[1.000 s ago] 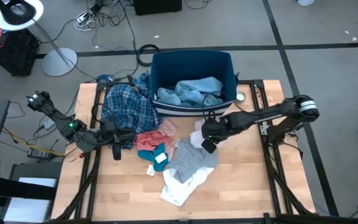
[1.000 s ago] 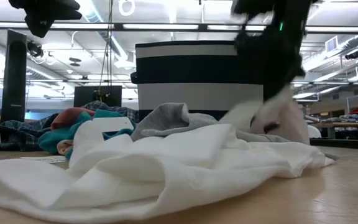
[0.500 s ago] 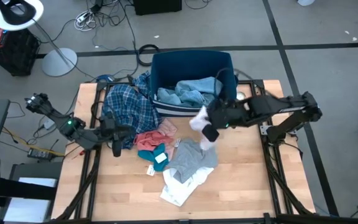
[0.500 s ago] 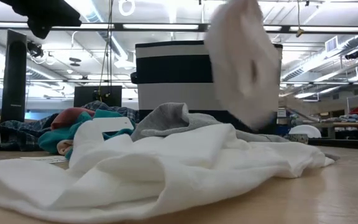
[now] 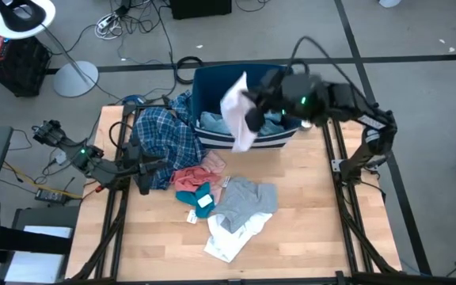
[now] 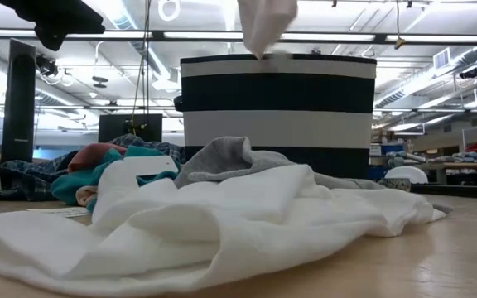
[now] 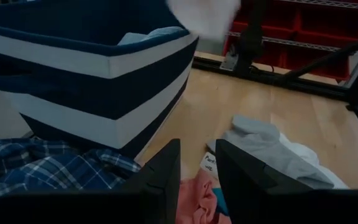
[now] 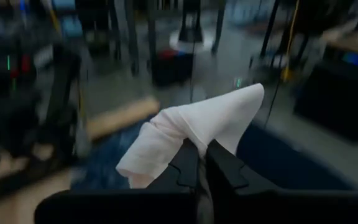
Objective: Sort clothes
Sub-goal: Put the white underwear into the blue bin
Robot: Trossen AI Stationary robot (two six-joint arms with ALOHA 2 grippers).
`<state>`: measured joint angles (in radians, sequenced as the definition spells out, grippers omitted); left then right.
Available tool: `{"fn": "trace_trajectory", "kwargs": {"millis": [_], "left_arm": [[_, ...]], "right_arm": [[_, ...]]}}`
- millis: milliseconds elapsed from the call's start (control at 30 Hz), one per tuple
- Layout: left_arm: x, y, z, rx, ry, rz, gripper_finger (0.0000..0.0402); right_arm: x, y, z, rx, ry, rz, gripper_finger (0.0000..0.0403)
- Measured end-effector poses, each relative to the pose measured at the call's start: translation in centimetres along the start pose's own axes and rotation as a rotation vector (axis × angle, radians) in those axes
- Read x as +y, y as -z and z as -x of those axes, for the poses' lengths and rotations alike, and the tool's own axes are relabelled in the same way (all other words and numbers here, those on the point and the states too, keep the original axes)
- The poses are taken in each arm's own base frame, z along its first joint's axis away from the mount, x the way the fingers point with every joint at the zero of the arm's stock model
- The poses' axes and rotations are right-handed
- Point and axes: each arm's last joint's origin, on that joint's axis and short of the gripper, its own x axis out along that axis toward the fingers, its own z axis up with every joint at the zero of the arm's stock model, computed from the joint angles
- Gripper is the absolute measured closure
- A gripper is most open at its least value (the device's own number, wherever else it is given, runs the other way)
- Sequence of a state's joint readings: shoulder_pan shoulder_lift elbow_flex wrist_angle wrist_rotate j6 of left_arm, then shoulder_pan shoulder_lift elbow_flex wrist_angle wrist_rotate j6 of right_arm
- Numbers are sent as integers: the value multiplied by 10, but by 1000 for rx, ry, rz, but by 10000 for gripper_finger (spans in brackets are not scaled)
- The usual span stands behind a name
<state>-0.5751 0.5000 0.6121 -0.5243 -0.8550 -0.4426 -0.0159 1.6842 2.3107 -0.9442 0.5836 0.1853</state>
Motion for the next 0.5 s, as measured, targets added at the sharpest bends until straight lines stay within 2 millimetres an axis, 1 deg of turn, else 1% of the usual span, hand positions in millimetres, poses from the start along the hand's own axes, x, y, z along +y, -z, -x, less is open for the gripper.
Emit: {"fn": "trace_trajectory", "kwargs": {"millis": [100, 267, 367, 400, 500], "left_arm": [[0, 0, 1, 2, 13, -15, 294], [2, 0, 2, 2, 17, -24, 294], [4, -1, 4, -3, 25, -43, 294], [5, -1, 5, -4, 26, -55, 294], [9, -1, 8, -7, 22, -59, 294]], "right_arm": [[-12, -14, -8, -89, 21, -15, 395], [-32, -18, -21, -103, 83, -15, 394], [-42, -10, -34, -28, 134, -7, 394], [-43, -6, -42, 6, 150, -13, 394], [-47, 15, -72, 134, 160, -24, 394]]}}
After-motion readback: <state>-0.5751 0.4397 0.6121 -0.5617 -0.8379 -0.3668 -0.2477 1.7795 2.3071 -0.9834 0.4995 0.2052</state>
